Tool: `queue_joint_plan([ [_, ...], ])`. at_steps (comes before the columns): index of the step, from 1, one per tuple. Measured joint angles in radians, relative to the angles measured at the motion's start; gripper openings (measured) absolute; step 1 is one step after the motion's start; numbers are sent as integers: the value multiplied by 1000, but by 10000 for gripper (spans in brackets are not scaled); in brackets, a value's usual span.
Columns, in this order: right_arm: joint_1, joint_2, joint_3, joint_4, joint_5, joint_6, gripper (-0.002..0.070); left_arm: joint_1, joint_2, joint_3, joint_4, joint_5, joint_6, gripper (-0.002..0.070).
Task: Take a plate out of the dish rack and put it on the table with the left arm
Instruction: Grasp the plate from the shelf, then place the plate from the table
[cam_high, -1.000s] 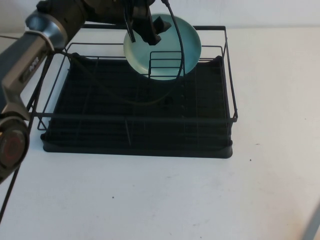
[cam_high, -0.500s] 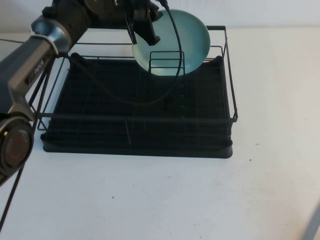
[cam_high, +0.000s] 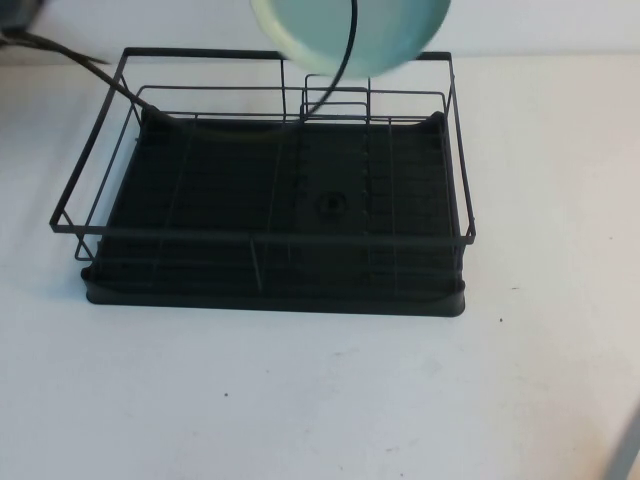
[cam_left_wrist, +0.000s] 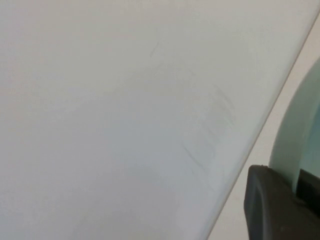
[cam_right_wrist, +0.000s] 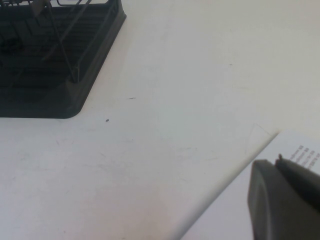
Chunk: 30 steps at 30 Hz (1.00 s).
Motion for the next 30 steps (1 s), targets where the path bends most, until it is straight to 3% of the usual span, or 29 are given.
queue_joint_plan([
  [3,0,0,0,0,0,0,-20,0,-104,0,48,88,-134,1],
  [7,0,0,0,0,0,0,-20,10,-253,-4,191,297,-468,0],
  [11,0,0,0,0,0,0,-20,67,-336,-1,305,585,-756,0],
  [13,0,0,0,0,0,0,-20,112,-364,54,300,629,-843,0],
  [18,0,0,0,0,0,0,-20,190,-454,407,114,640,-843,0],
  [24,0,0,0,0,0,0,-20,196,-627,929,-33,618,-744,0],
  [30,0,0,0,0,0,0,-20,196,-771,1337,-141,449,-699,0],
])
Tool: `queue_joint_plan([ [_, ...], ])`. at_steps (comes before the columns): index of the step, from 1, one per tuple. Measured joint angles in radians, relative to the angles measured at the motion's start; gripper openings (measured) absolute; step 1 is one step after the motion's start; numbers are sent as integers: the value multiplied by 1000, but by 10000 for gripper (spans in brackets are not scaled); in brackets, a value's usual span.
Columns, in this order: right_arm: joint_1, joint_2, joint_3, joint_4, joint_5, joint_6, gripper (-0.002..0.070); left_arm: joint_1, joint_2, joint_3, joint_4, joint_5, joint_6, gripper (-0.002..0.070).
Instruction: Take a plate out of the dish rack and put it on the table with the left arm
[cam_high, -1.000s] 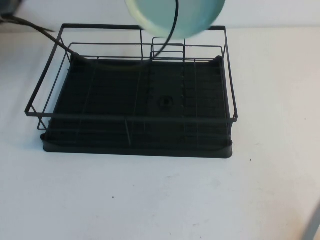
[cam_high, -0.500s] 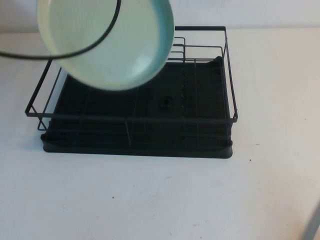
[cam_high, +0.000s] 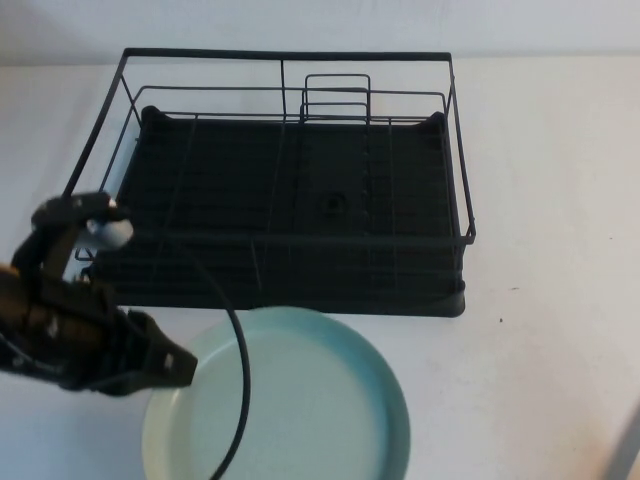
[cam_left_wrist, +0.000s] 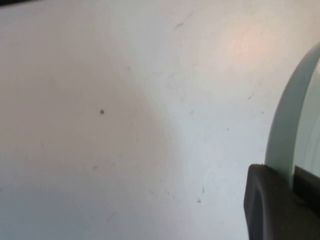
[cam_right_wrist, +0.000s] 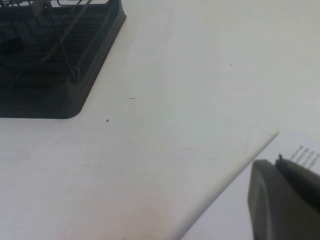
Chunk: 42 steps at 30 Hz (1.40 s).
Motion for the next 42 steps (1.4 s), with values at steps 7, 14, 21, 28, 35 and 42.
queue_joint_plan([
  [7,0,0,0,0,0,0,-20,0,19,262,-70,-320,79,0],
  [14,0,0,0,0,0,0,-20,0,160,295,-235,-444,317,0],
  [21,0,0,0,0,0,0,-20,0,289,295,-413,-438,568,126],
  [28,0,0,0,0,0,0,-20,0,289,286,-415,-430,609,405],
  [35,0,0,0,0,0,0,-21,0,112,142,-275,-304,457,318],
  [42,0,0,0,0,0,0,-20,0,-181,51,-113,-255,355,20],
])
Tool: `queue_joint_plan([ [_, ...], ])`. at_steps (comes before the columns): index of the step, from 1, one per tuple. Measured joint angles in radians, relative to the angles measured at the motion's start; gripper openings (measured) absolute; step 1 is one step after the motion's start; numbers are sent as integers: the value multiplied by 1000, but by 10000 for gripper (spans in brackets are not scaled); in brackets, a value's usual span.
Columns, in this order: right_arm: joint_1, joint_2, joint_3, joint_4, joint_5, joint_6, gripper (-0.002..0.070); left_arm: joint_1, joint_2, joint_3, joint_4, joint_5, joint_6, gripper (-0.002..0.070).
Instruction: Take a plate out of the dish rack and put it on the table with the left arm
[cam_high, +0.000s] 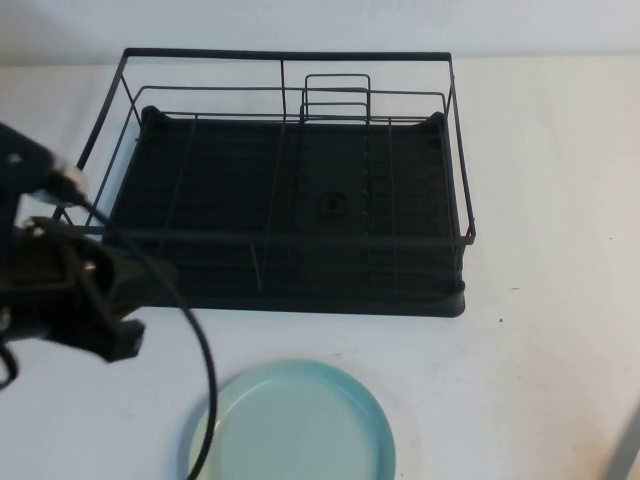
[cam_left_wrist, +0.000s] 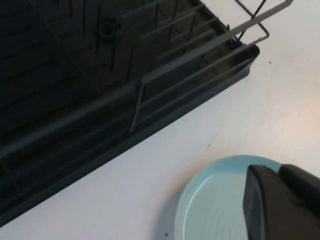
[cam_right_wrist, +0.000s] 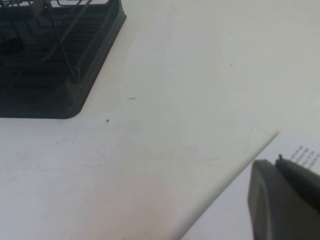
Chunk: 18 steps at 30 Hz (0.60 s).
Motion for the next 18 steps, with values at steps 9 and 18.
queue_joint_plan([
  [9,0,0,0,0,0,0,-20,0,-318,70,262,-58,-258,0],
  [18,0,0,0,0,0,0,-20,0,-458,205,318,54,-374,-1],
])
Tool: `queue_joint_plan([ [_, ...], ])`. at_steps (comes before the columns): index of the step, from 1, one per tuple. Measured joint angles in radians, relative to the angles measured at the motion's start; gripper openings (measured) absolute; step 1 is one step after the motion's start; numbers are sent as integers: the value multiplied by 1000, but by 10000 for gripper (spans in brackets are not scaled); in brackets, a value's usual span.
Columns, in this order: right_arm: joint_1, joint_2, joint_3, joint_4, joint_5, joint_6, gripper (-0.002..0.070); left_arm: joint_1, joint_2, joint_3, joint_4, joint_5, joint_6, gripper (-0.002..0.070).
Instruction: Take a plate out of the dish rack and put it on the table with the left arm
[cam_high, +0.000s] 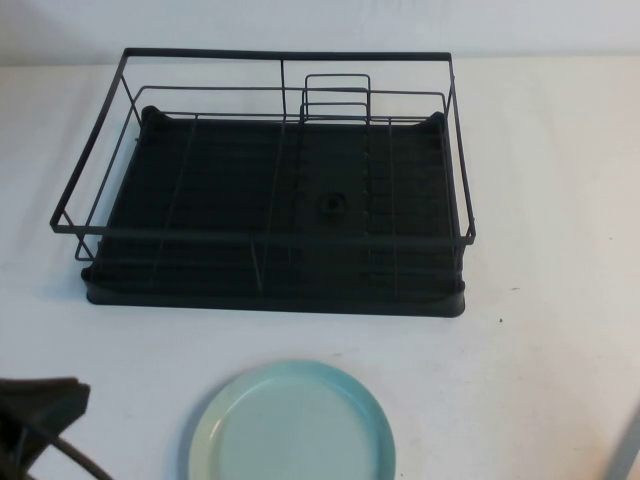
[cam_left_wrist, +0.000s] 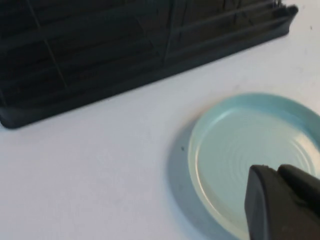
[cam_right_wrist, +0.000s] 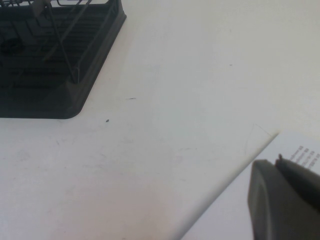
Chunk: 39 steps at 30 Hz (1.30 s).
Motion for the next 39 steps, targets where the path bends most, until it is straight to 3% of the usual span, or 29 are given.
queue_joint_plan([
  [4,0,0,0,0,0,0,-20,0,-20,0,36,92,-19,-1],
  [10,0,0,0,0,0,0,-20,0,-62,11,149,153,-212,-1],
  [13,0,0,0,0,0,0,-20,0,-106,75,168,17,-237,-1],
  [20,0,0,0,0,0,0,-20,0,-317,414,167,-554,-261,-1],
  [25,0,0,0,0,0,0,-20,6,-477,612,171,-772,-305,-1],
  [32,0,0,0,0,0,0,-20,80,-587,638,373,-588,-572,-1],
  [39,0,0,0,12,0,0,-20,43,-587,639,426,-512,-601,-1],
])
